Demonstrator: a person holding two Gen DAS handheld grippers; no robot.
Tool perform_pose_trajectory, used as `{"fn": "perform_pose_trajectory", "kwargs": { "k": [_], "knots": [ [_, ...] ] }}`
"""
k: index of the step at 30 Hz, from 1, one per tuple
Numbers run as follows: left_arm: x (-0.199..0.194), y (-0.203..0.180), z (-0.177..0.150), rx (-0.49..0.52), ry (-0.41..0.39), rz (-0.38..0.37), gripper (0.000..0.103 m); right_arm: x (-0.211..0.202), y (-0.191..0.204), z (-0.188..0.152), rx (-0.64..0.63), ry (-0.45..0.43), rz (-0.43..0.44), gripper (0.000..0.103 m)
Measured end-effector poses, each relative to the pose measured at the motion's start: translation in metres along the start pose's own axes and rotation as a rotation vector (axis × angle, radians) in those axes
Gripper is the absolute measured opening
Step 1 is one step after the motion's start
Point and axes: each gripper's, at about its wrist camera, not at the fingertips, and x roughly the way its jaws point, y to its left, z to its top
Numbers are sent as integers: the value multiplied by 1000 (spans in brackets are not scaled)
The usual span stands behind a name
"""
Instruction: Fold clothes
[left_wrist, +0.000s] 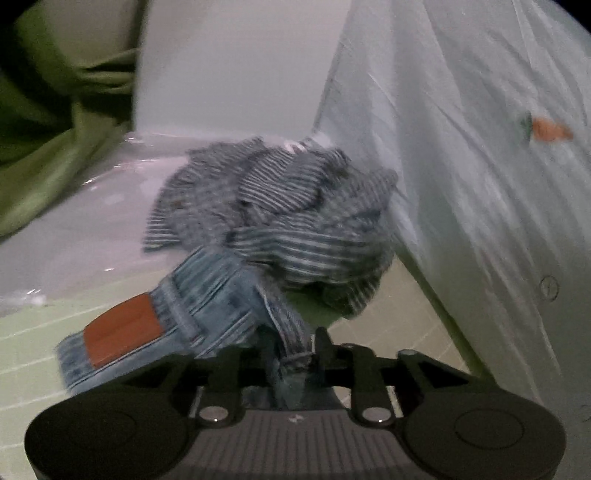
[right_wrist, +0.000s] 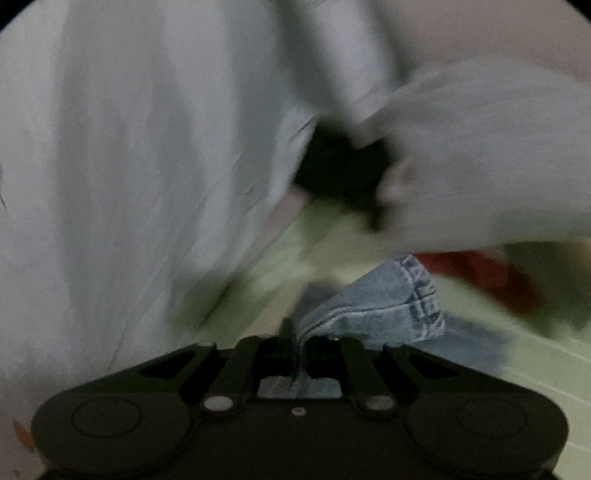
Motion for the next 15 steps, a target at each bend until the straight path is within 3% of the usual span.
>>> {"fn": "perform_pose_trajectory", "kwargs": {
  "k": [1, 2, 3, 4, 5, 11, 15],
  "knots": [
    [1, -4, 0, 9, -5, -6, 41, 11, 6, 1, -6, 30, 12, 35],
    [-3, -6, -2, 16, -26, -10, 68, 16, 7, -2, -8, 38, 22, 50],
    [-8, -5, -7, 28, -42, -3, 86, 14, 3, -7, -13, 20, 16, 59],
    [-14, -4, -13, 41, -55, 6, 87, 10, -4, -12, -20, -4, -1, 75],
    [-16, -3, -20, 62, -41, 13, 87, 7, -13, -19, -33, -13, -34, 78],
    [-19, 0, -66, 179, 94, 37, 87, -2, -73, -58, -117, 24, -289, 78],
    [-19, -5, -93, 235, 168, 30, 87, 1, -92, -72, -109, 45, -299, 81]
  ]
}}
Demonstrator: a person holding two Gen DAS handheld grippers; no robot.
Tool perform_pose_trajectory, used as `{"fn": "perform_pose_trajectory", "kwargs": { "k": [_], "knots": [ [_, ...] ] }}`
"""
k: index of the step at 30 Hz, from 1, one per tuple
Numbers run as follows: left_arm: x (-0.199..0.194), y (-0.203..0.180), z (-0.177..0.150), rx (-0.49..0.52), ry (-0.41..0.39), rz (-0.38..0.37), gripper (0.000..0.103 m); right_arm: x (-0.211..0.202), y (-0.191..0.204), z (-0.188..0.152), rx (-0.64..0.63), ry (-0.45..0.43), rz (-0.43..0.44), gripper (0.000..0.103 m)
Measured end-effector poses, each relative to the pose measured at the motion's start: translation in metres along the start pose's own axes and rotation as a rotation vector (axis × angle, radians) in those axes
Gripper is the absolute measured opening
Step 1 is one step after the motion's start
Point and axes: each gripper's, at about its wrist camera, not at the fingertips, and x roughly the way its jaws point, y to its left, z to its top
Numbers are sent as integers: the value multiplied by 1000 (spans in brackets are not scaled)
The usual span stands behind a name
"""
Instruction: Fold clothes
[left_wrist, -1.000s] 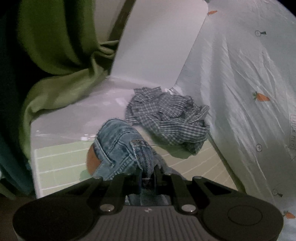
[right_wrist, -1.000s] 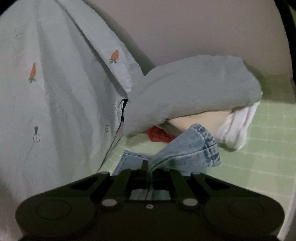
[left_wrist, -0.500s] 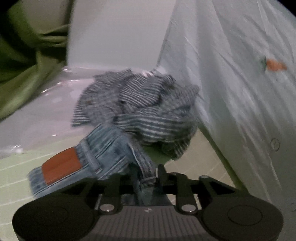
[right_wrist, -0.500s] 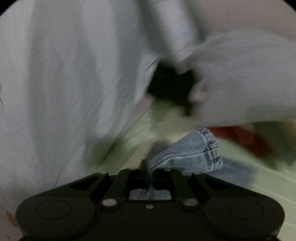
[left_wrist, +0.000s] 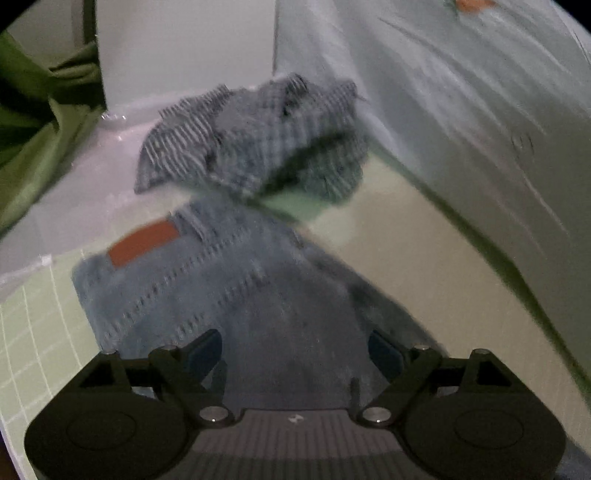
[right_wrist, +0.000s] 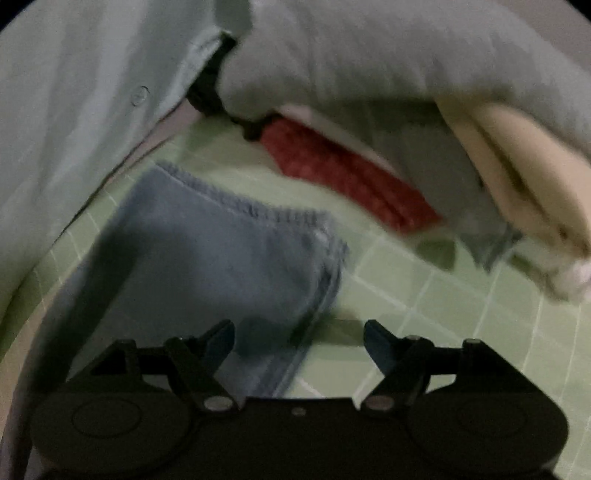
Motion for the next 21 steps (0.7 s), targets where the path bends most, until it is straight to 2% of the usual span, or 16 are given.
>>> {"fn": "perform_pose_trajectory", "kwargs": {
  "k": [1, 3, 4, 5, 7, 9, 11, 15, 18, 21],
  "knots": [
    [0, -2, -4, 11, 12, -3, 87, 1, 2, -1, -11, -12, 9, 84],
    [1, -8, -11, 35, 30, -7, 87, 6, 9, 0, -45, -24, 1, 81],
    [1, -12, -15, 50, 36, -8, 87, 7, 13, 0, -71, -35, -5, 68],
    [0, -16, -18, 69, 38, -10, 87, 7, 16, 1, -102, -48, -6, 40],
    [-1, -23, -25, 110, 46, -10, 87, 5, 17, 1, -146, -63, 9, 14],
    [1, -29, -31, 158, 76, -4, 87, 2, 9, 0, -147, -56, 35, 14],
    [4, -33, -37, 204, 121, 6, 87, -7, -4, -3, -155, -61, 19, 13],
    [9, -30, -54, 250, 191, 18, 87, -35, -56, -25, -107, -66, -41, 13],
    [10, -28, -65, 279, 218, 7, 87, -54, -87, -42, -158, -77, -115, 14],
    [9, -32, -75, 324, 228, 8, 88, -64, -100, -46, -228, -68, -140, 23]
  ]
}}
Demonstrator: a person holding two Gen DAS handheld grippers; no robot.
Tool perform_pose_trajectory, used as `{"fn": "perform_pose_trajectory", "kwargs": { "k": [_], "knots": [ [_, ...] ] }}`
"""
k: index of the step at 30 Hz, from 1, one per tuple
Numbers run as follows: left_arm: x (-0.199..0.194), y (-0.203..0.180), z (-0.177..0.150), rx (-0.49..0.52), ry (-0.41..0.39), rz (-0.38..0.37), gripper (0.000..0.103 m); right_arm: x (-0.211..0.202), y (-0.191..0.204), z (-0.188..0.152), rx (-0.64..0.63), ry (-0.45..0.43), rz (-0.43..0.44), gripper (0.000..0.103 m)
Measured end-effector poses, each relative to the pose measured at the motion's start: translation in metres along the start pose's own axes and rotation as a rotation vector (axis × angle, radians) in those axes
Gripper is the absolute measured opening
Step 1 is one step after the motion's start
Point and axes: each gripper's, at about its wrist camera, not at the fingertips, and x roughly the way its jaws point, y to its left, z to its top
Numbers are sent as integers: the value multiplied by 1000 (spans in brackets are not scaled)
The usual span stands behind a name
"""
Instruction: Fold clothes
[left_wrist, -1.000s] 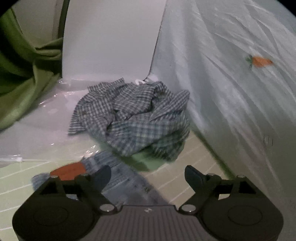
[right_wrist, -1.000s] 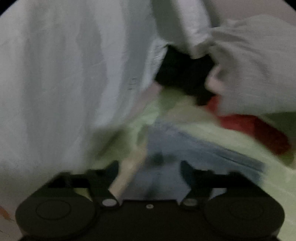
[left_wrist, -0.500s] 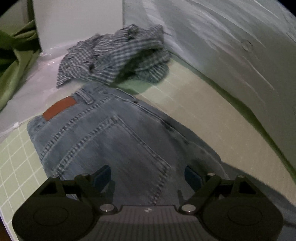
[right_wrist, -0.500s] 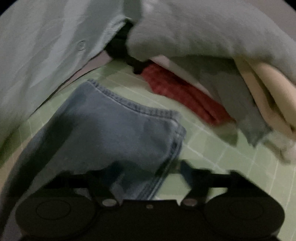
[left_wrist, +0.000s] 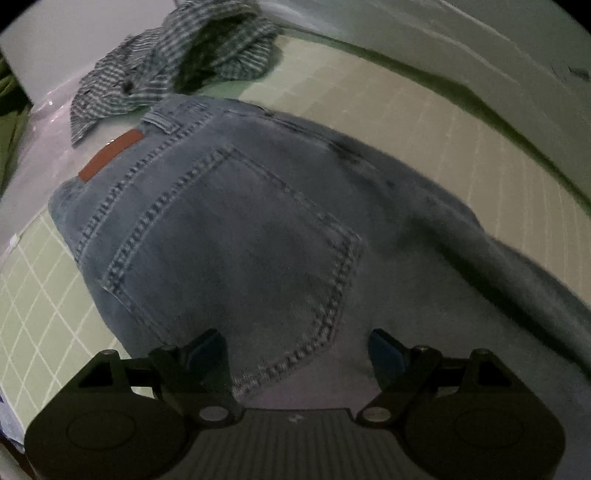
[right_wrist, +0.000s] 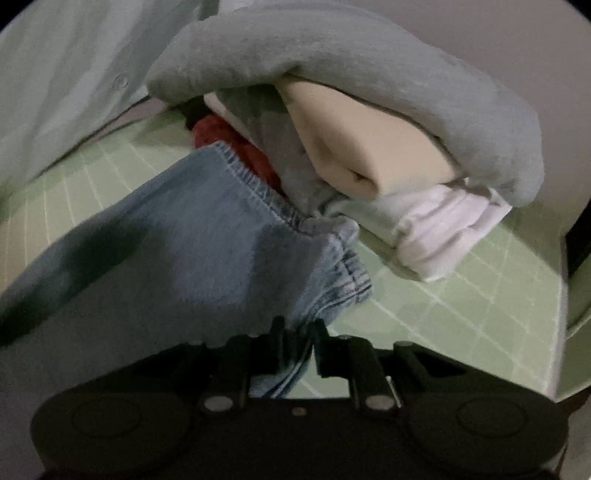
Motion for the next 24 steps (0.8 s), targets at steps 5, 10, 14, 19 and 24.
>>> {"fn": "perform_pose_trajectory", "kwargs": {
  "k": [5, 10, 14, 19, 24],
  "knots": [
    [0, -10, -4, 51, 9, 7, 89, -28, 26, 3, -149, -105, -38, 78],
    [-6, -29, -3, 118, -28, -8, 89, -42, 78, 1, -245, -134, 149, 87],
    [-4, -54, 0, 219, -41, -72, 89, -35, 117, -2, -328, -80, 288, 88],
    [8, -92, 3, 314, -33, -75, 91, -20, 154, 1, -423, -32, 353, 88],
    [23, -121, 19, 346, -48, -93, 93, -4, 181, 18, -422, -7, 400, 92]
  ]
}}
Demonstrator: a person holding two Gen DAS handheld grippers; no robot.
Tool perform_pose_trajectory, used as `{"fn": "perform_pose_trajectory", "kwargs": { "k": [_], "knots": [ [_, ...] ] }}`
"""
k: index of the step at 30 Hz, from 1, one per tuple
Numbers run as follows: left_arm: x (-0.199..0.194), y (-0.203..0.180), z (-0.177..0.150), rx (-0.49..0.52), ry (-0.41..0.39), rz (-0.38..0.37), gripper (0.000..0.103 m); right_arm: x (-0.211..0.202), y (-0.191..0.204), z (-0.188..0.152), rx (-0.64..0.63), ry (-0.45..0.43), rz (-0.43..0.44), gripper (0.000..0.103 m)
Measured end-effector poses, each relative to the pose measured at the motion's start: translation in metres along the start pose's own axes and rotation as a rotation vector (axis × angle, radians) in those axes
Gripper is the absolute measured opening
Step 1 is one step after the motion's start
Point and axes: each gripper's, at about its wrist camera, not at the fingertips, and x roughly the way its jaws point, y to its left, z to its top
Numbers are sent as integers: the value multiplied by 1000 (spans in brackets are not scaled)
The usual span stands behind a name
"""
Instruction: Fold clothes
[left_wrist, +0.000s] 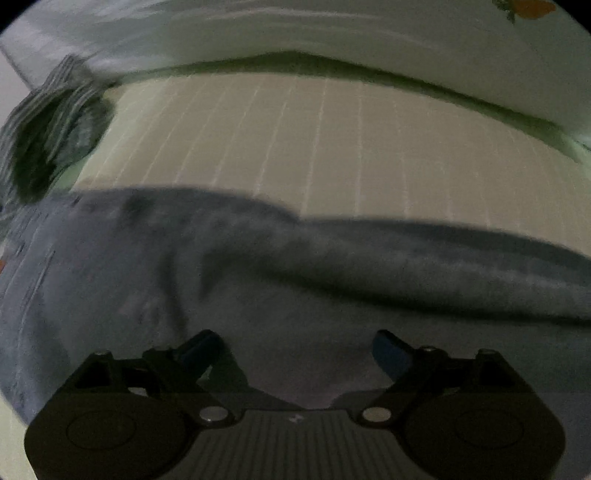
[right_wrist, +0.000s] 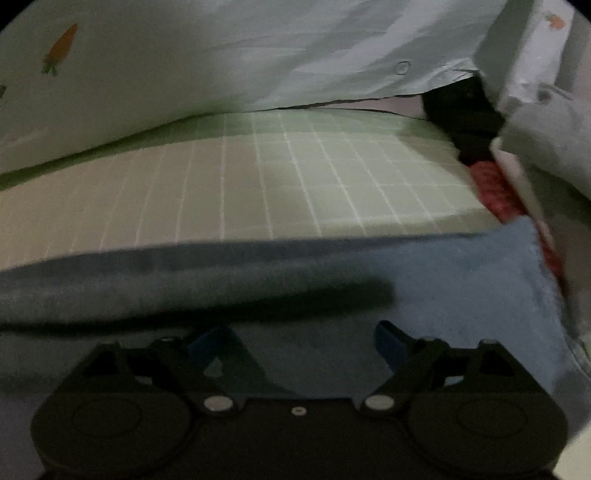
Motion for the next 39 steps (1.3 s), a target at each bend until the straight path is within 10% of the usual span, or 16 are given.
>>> {"fn": "perform_pose_trajectory", "kwargs": {
  "k": [14, 31, 39],
  "knots": [
    [13, -9, 64, -53, -112, -11, 99, 41, 15, 51, 60, -30, -8, 99],
    [-62, 117, -91, -369, -78, 65, 100, -69, -23, -108, 67, -14, -11, 103],
    [-81, 180, -127, -538, -104, 78, 100, -88, -12, -127, 117, -3, -1, 103]
  ]
}}
